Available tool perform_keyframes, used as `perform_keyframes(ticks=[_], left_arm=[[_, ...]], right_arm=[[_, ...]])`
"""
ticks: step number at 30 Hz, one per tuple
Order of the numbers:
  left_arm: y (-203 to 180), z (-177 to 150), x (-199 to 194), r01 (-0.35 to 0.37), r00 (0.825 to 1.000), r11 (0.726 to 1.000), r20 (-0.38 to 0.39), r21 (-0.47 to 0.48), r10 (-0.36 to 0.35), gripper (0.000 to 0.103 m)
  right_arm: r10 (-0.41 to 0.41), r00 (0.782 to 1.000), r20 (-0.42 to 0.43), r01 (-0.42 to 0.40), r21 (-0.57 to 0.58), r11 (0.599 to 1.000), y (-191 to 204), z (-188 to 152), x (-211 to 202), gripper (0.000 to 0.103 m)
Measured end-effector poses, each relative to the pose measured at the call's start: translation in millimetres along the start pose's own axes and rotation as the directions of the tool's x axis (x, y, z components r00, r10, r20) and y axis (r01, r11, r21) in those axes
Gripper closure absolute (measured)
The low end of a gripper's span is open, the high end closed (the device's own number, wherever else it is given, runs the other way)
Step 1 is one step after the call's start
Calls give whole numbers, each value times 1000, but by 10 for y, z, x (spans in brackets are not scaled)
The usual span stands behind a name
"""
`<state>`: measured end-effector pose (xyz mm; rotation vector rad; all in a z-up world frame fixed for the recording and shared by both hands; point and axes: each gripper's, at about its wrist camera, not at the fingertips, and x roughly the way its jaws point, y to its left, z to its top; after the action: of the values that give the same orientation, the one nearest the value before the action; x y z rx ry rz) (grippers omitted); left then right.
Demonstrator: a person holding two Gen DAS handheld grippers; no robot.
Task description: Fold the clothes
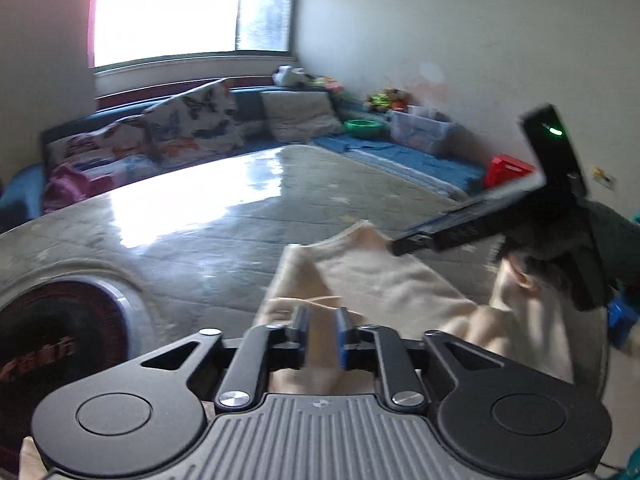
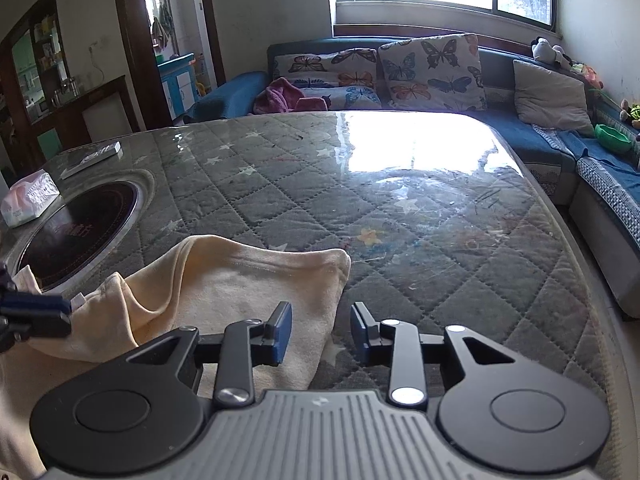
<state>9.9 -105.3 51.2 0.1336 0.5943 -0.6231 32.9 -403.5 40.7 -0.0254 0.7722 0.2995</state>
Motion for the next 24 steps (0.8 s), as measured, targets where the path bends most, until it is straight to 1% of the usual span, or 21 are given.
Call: perform_keyframes(ticks=[1,2,3,4,6,7,8,9,10,11,13,16,17,19,20,24], left_arm=[[24,-7,41,-12,1000,1000,-19,-7,12,63],[49,-14,82,-25,999,1000,-38,-14,24,56],[73,-21,123,-37,998,999,-56,-20,35,54],[78,-29,160,-31,997,999,-69,-26,30,54],[89,-44,234,-22,995,999,-95,-39,18,57],[94,-52,270,-17,994,999,-108,-45,12,68],[92,-57,290,-8,994,999,-110,-44,3,89],[91,-61,310,0,994,999,-112,-43,-5,93],[122,-49,304,-5,995,999,-101,-54,-1,95],[154,-36,298,-10,996,998,-90,-64,5,97],[272,22,249,-59,997,994,-57,-90,54,97],[491,80,289,-118,992,985,-57,-126,111,97],[565,100,302,-137,990,981,-57,-138,130,97],[711,139,329,-175,984,971,-59,-161,168,97],[784,158,342,-194,981,966,-60,-173,187,97],[1077,236,396,-269,963,938,-66,-219,261,97]], right_arm=[[-1,1000,-1,1,-2,1000,-7,4,4,68],[-1,1000,-2,1,-1,1000,-13,9,9,68],[0,1000,-3,0,1,1000,-18,13,17,68],[2,1000,-4,-2,4,1000,-23,17,27,68],[7,1000,-9,-7,11,1000,-34,23,50,68],[10,1000,-11,-10,14,1000,-39,26,62,68],[13,1000,-14,-13,18,1000,-45,29,73,68],[16,1000,-16,-15,21,1000,-50,31,85,68],[18,1000,-19,-17,23,1000,-54,36,96,68],[19,1000,-21,-18,22,1000,-57,43,109,68],[21,999,-25,-21,21,1000,-65,65,143,69],[25,999,-34,-24,24,999,-79,114,214,69],[20,999,-30,-20,18,1000,-71,147,245,71],[11,1000,-23,-11,6,1000,-56,214,308,81],[6,1000,-19,-6,0,1000,-48,247,339,93],[-13,1000,-4,13,-24,1000,-16,379,464,98]])
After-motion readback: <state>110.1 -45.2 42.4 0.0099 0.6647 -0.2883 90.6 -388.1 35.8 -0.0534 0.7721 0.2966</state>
